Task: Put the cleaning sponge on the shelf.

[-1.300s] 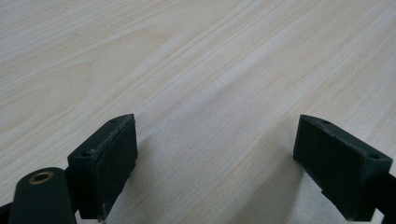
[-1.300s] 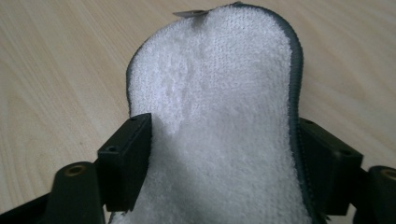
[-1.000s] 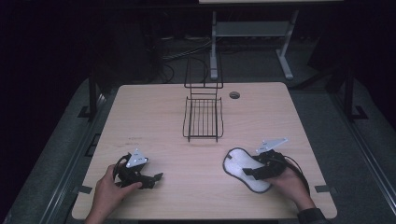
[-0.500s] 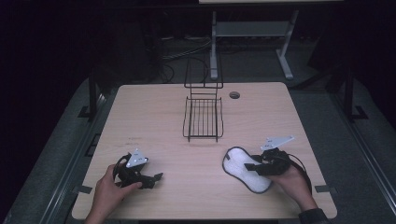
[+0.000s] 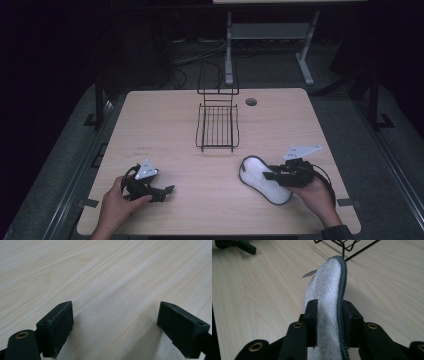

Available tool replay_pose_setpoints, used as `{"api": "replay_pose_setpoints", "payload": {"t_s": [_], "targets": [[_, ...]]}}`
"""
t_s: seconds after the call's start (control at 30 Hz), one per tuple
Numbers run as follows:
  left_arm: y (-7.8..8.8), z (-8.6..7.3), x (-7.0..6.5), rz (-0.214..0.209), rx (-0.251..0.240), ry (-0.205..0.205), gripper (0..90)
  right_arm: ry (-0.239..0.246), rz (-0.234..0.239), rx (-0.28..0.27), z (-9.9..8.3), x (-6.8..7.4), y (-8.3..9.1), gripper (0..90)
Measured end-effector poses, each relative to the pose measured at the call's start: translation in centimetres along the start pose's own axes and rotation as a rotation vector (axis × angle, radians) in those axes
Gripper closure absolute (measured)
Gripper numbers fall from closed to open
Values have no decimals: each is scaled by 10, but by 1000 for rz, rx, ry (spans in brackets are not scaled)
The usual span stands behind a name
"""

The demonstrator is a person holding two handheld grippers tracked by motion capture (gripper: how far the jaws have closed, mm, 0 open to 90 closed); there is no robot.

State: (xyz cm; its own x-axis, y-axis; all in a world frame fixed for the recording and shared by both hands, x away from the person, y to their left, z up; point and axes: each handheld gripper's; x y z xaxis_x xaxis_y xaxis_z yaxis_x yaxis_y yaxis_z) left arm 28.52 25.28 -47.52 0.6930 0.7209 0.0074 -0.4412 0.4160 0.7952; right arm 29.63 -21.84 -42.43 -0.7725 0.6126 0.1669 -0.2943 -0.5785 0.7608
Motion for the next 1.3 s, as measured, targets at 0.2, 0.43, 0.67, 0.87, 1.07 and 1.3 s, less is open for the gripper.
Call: {"api": "replay_pose_setpoints", "payload": {"t_s": [0.2,0.43,0.67,0.87,1.07,1.3], "targets": [[0,0,0,-1,-1,0,128,7,7,-16,3,4,5,717],[0,0,0,-1,-2,1,128,6,34,-21,5,4,8,768],[0,0,0,-1,-3,2,128,2,45,-23,6,3,11,812],[0,0,0,-1,-3,2,128,3,41,-41,11,2,14,811],[0,0,0,-1,-3,2,128,6,22,-61,20,0,17,809],[0,0,0,-1,-3,5,128,-3,21,-101,30,-6,22,809]]}}
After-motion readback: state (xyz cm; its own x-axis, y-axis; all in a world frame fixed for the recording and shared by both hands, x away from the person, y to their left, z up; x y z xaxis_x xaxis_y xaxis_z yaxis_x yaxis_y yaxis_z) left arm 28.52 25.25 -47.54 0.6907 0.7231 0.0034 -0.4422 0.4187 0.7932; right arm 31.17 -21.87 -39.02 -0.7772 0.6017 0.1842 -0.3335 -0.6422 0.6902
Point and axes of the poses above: each handheld gripper's, and its own axes: y roughly backward along the jaws, z roughly out of its top, x roughly to its left, and after that the axes turned 9 degrees about x, right-handed
